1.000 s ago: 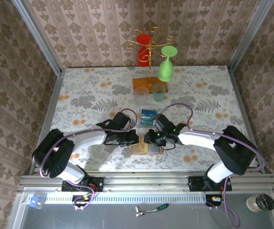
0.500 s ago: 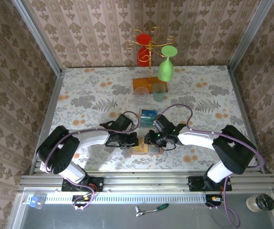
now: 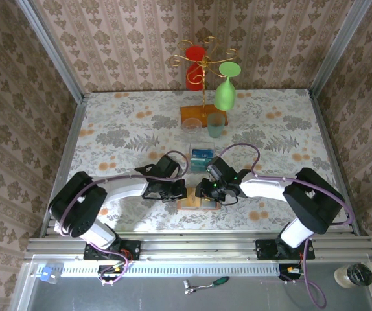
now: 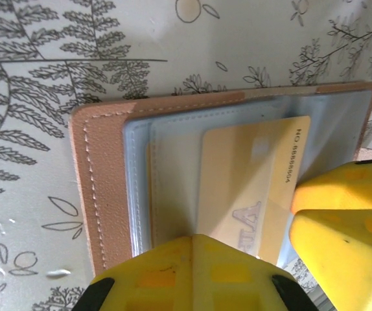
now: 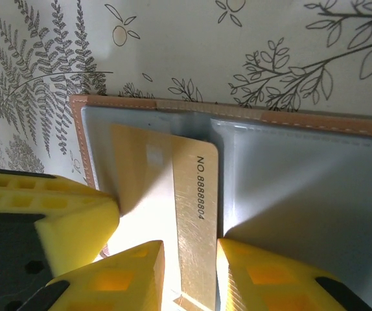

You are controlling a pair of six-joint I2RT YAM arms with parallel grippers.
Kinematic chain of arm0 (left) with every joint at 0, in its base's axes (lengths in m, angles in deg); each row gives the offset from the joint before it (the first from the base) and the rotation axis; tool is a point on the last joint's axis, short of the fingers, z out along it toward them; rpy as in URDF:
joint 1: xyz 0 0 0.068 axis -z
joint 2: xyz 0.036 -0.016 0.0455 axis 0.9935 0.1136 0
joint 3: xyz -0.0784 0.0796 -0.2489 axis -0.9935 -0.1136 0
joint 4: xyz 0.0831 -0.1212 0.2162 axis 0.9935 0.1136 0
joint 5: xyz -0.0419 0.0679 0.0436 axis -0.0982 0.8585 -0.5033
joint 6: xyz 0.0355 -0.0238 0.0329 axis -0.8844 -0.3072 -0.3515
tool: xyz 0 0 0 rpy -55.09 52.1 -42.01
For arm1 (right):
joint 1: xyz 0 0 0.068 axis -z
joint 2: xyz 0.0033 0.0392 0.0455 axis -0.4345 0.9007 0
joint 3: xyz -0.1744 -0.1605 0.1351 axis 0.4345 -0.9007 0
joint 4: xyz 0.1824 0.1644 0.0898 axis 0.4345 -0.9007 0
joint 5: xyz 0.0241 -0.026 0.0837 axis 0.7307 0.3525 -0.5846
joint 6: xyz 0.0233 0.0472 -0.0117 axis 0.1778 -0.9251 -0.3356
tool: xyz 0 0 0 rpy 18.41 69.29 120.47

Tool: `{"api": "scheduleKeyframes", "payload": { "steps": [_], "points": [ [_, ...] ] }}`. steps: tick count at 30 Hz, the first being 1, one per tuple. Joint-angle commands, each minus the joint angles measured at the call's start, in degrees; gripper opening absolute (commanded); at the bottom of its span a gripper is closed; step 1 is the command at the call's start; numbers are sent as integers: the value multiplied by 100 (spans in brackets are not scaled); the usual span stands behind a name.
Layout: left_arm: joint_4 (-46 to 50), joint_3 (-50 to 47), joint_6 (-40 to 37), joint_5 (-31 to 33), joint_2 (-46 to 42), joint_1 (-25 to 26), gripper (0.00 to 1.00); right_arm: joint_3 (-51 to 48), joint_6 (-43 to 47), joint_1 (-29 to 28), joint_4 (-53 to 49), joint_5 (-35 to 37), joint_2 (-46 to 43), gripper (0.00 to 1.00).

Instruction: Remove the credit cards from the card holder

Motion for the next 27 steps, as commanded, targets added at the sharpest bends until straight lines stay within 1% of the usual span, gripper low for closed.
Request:
{"api": "scheduleKeyframes", "payload": {
  "steps": [1, 8, 13, 19, 24, 27],
  "points": [
    [-42, -100, -12, 4, 137, 3, 3, -81, -9, 21, 123, -107, 99, 28],
    [-21, -154, -23, 4, 226, -8, 2, -82, -28, 29, 162, -139, 110, 27],
    [55, -110, -60, 15, 230, -16, 1, 27, 90, 32, -211, 64, 173, 27],
    [78, -101, -78, 13, 230, -28, 0, 63, 110, 33, -290, 71, 216, 27],
    [86, -93, -86, 4, 224, -27, 0, -141, -84, 38, 286, -145, 105, 21],
    [70, -92, -71, 4, 229, -32, 0, -179, -175, 52, 399, -175, 27, 18]
  ]
}}
